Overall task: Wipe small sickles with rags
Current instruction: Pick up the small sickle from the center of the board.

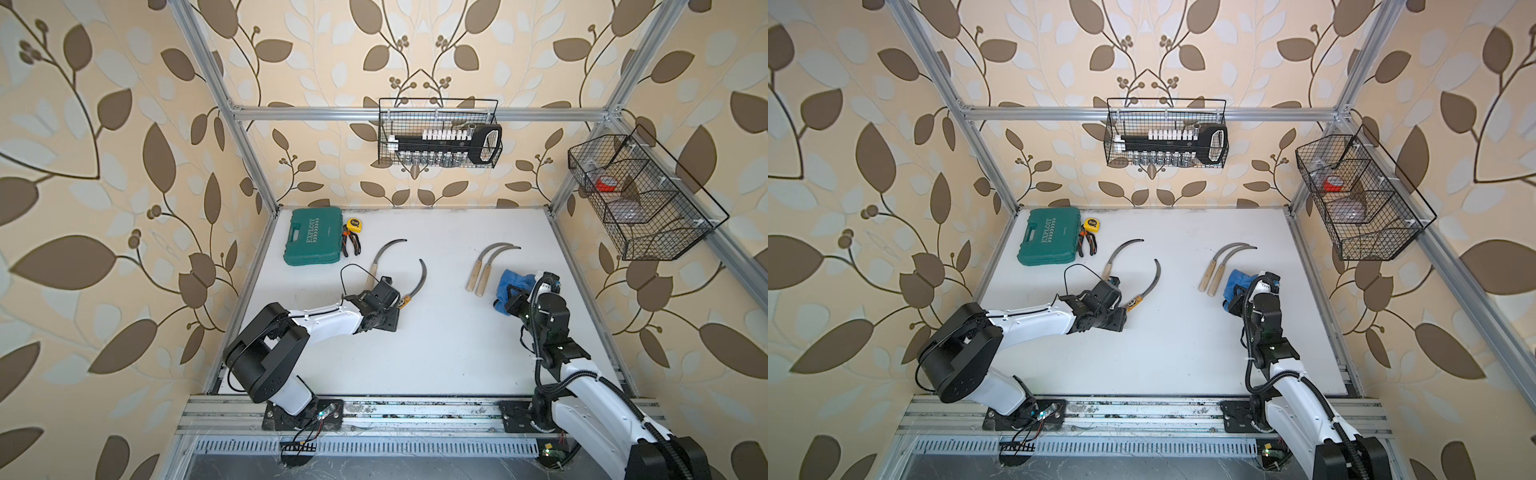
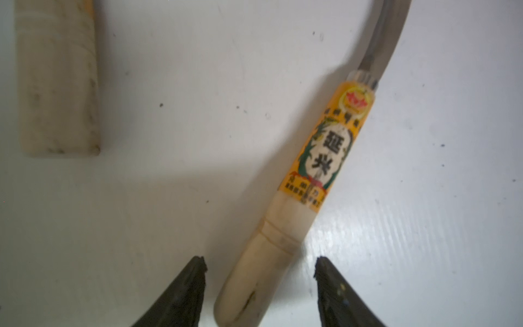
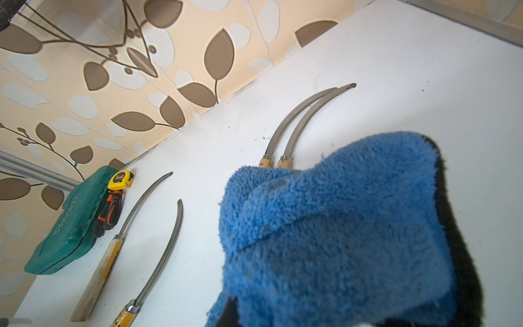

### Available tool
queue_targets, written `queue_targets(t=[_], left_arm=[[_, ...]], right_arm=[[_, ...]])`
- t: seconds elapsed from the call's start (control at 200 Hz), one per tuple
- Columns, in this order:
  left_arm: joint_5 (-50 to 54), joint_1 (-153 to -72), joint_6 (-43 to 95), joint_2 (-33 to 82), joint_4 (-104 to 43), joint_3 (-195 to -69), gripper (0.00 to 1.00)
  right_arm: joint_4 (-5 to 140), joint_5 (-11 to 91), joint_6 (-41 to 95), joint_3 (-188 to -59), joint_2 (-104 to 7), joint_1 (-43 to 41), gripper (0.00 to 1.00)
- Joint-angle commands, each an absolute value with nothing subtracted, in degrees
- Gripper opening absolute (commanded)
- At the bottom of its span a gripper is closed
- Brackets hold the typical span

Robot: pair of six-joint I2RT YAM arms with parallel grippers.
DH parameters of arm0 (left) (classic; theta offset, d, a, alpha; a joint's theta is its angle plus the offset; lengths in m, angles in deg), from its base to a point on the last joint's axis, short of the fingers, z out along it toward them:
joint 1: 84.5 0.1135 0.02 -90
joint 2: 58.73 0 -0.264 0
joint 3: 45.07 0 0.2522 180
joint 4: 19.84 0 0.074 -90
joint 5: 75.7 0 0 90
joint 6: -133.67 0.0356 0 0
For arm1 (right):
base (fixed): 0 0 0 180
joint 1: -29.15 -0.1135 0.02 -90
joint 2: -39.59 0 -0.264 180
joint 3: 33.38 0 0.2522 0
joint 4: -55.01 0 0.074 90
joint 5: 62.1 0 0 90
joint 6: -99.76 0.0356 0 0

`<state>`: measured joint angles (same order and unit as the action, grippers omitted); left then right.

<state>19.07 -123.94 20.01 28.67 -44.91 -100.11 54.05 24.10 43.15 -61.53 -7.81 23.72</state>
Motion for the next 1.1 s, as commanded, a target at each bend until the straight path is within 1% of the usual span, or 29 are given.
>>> queue_targets(t=[0.0,0.15,0.28,0.415,0.59,0.62,0.74,0.935,1.025,1.095], left_arm=[[19.3,-124.5,17.8,24.7,-43.4,-97.9,0.62],[22.3,-128.3,16.5,19.4,-41.9,-94.0,0.59],[23.7,-128.6,16.6,17.5,-39.0,-91.3,0.57],[24.2,-128.6,17.7,19.0,-37.0,-91.2,0.58],[28.0,-128.6,17.7,23.4,-37.5,-93.8,0.57],[28.0,-128.6,17.9,25.7,-37.2,-94.0,0.57],[26.3,-128.6,18.7,28.2,-35.9,-94.6,0.54],[25.1,-128.7,19.4,28.0,-34.7,-93.6,0.41],[24.7,-128.8,19.2,26.4,-34.8,-92.8,0.41],[24.4,-128.9,19.0,25.3,-34.6,-92.0,0.42]], right_arm=[[52.9,24.7,42.5,-61.6,-7.8,23.9,0.01],[52.9,24.7,42.5,-61.8,-8.1,23.9,0.01],[52.9,24.6,42.5,-62.0,-8.5,24.0,0.01],[53.1,24.6,42.5,-61.9,-8.3,24.0,0.01],[53.1,24.6,42.5,-61.9,-8.2,23.9,0.01],[53.1,24.6,42.5,-61.9,-8.3,24.0,0.01],[53.1,24.6,42.5,-62.0,-8.5,24.0,0.01],[53.1,24.5,42.5,-62.0,-8.4,23.9,0.01],[53.2,24.6,42.5,-62.0,-8.5,23.9,0.01],[53.2,24.5,42.5,-62.1,-8.6,23.9,0.01]])
